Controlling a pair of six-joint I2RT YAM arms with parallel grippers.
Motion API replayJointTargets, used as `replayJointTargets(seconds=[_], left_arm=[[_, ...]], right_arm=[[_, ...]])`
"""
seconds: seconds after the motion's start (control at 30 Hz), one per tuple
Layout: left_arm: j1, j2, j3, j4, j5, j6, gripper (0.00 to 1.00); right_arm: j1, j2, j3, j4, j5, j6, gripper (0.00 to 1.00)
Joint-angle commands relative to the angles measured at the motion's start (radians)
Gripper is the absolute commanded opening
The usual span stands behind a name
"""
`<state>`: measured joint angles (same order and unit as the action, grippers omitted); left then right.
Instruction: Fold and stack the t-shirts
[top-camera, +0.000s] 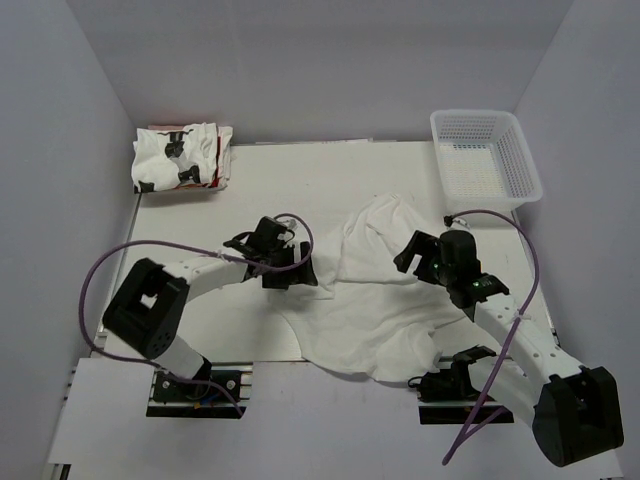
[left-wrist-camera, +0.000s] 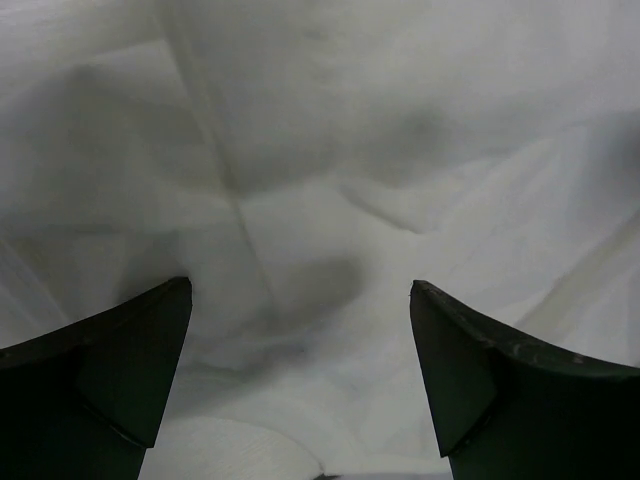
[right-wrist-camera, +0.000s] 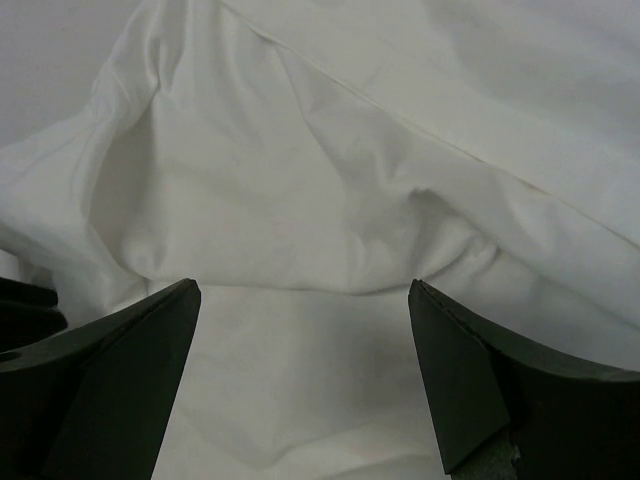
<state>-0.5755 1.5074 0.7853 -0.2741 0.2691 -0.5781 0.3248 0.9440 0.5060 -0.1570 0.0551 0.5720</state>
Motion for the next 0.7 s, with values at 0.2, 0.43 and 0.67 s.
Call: replayJointTargets(seconds=[0.2,0.43,0.67], left_arm=[[0.028,0.338,0.313,-0.371,-0.600,-0.121,1.00],[0.152,0.505,0.543,-0.392,-0.712,-0.053,0.99],[0.322,0.813,1.044,-0.354,-0.569,0.114,1.00]], right_arm=[[-0.003,-0.071,-0.034,0.013,0.009,-0.040,0.90],[-0.003,0.004,0.006,-0.003,0.008,-0.064,0.90],[0.000,0.065,0.035,-0.010,0.002,-0.073,0.90]])
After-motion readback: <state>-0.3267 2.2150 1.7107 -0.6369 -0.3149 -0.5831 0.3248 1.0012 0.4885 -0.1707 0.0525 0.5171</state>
